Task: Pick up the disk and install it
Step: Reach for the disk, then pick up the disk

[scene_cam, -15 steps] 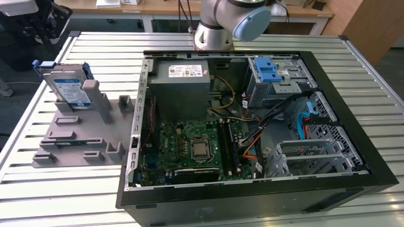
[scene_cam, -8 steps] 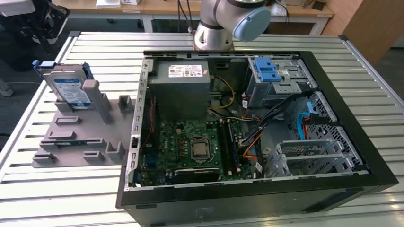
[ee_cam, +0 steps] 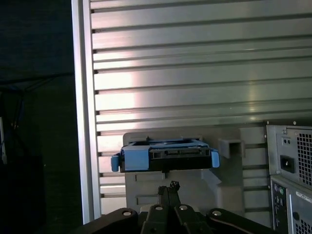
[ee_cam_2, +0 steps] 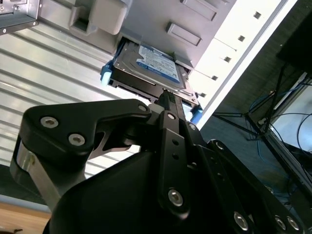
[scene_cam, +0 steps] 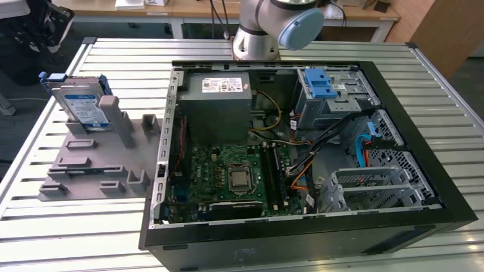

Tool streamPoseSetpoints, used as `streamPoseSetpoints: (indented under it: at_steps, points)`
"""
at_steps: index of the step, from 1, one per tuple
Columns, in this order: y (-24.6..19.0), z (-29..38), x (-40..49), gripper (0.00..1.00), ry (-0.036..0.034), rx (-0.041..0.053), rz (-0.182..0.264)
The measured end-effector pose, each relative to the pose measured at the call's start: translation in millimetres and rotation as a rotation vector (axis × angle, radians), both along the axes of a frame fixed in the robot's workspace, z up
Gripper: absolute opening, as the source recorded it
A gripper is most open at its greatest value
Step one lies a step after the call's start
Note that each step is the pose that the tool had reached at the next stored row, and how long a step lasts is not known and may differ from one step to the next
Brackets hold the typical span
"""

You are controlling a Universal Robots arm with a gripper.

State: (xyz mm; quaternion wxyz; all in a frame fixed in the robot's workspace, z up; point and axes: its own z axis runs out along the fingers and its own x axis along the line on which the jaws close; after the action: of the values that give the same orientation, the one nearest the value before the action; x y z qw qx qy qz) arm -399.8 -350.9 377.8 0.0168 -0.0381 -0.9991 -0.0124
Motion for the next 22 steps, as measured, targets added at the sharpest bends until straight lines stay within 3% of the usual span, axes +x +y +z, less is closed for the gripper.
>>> streamPoseSetpoints:
  at_steps: [9, 22]
  points:
    - [0.7, -1.0, -17.3, 0.11, -0.0018, 0.0, 0.0]
    - [0.7, -1.0, -19.8, 0.11, -0.0017, 0.0, 0.0]
